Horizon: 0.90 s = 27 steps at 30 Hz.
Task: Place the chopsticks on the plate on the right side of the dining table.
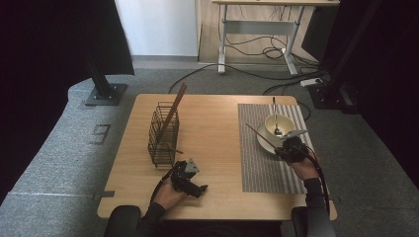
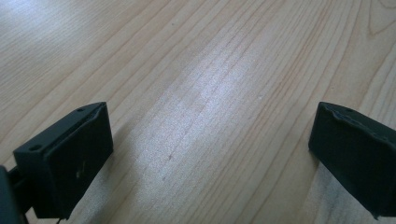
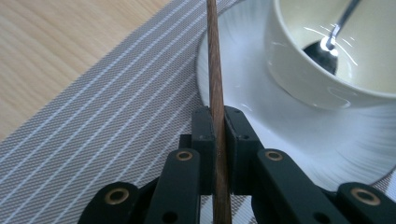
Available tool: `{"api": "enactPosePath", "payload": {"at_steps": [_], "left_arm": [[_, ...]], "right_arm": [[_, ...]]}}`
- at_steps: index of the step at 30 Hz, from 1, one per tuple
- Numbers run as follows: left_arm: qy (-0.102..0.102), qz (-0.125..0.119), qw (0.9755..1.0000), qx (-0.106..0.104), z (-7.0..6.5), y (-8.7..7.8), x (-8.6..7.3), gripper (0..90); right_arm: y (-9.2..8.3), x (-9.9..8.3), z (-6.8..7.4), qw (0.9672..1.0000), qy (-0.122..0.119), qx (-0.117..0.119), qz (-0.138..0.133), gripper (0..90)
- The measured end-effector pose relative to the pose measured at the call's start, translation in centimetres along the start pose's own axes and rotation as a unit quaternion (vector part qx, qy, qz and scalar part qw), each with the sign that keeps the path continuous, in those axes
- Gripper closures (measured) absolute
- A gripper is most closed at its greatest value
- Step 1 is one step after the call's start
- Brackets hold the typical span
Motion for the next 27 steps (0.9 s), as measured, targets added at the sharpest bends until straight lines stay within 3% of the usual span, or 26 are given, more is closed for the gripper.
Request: {"api": "enactPosePath", "payload": {"at_steps": [15,19,27], "left_arm": [[-0.002,0.004,1.0,-0.008,0.0,0.1,0.0,0.0],[-0.001,0.004,0.9999,-0.01,0.0,0.1,0.0,0.0],[0.002,0.004,0.9999,-0.011,-0.1,0.1,0.0,0.0]], "right_arm": [[1.2,-1.4,-2.8,0.9994,0.033,0.002,0.006,83.0],[1.4,-1.7,-3.1,0.9993,0.035,0.011,0.004,82.7],[1.9,-1.9,-3.7,0.9991,0.041,0.001,0.005,79.8]]}}
Point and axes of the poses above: each handheld gripper's, and its own axes: y roughly forward along the jaws, x roughly out of its top, z roughly to its left, the point moved 5 cm from there along y, roughly forward along the jaws, and after that the axes turned 11 degrees about z, right-handed, at the moved point
